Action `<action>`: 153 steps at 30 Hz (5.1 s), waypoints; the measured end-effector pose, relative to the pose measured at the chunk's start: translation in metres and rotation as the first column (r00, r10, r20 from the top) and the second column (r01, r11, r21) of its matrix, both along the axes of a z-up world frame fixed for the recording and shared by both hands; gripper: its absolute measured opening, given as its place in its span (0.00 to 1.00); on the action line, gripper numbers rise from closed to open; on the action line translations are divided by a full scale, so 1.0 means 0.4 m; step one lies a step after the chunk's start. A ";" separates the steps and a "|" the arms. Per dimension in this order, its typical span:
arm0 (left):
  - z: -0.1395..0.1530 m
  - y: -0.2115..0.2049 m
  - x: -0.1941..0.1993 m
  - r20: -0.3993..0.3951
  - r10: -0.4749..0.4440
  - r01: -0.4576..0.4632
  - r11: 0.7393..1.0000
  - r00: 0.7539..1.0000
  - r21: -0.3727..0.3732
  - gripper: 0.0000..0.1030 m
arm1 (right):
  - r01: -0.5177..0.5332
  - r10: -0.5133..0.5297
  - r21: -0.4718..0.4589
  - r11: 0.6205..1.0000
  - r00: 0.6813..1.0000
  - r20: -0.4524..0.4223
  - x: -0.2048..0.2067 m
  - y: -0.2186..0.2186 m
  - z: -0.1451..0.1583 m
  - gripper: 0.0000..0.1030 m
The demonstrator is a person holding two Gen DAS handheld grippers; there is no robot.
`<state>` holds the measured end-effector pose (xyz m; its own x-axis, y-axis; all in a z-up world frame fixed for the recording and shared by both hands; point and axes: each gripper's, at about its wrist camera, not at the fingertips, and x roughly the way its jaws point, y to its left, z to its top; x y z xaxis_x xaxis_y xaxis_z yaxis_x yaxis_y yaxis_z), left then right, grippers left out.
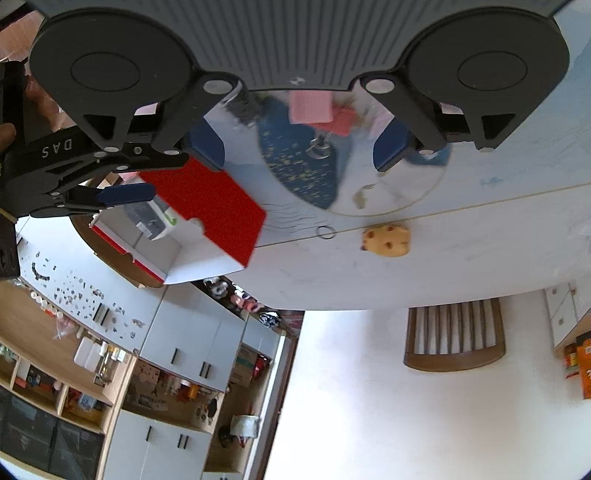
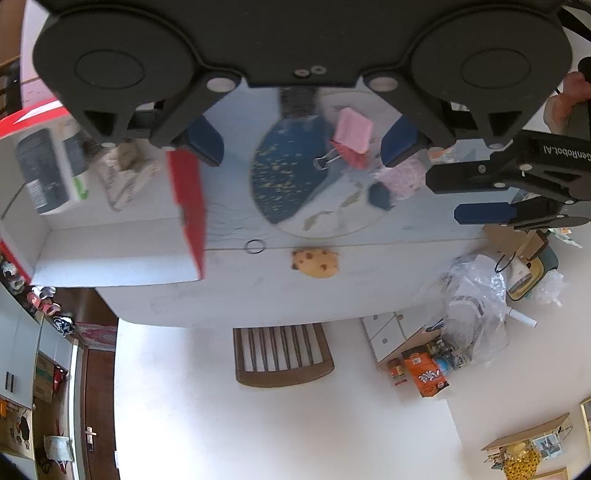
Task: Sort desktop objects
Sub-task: 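Withdraw both grippers from the box back toward the table items, then grasp the bunny pouch with the left gripper while the right grasps the black bag, then carry the bunny pouch and black bag over the red box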
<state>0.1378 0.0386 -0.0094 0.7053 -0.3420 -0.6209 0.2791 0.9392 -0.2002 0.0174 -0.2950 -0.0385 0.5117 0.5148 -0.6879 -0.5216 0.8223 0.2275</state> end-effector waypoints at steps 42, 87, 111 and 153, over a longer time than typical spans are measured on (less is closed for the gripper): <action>-0.266 0.227 -0.097 -0.136 -0.171 0.191 0.970 0.976 0.151 0.98 | 0.129 -0.134 -0.192 0.973 0.991 -0.013 -0.045 0.185 -0.200 0.97; -0.280 0.229 -0.157 -0.201 -0.042 0.055 0.997 0.979 0.060 0.45 | 0.190 -0.205 -0.132 0.973 0.973 -0.104 -0.010 0.101 -0.250 0.32; -0.132 0.077 -0.140 -0.118 -0.025 0.030 0.999 0.993 0.042 0.45 | 0.182 -0.182 0.001 0.983 0.979 -0.087 -0.085 -0.048 -0.092 0.32; 0.030 -0.526 0.276 -0.019 -0.159 0.159 0.987 0.987 0.035 0.45 | 0.172 -0.172 0.013 0.985 0.985 0.032 0.215 -0.443 -0.026 0.32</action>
<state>0.2482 -0.1717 0.0027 0.6339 -0.4261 -0.6455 0.4225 0.8898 -0.1725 0.1036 -0.4724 -0.0490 0.6155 0.4239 -0.6644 -0.3800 0.8982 0.2211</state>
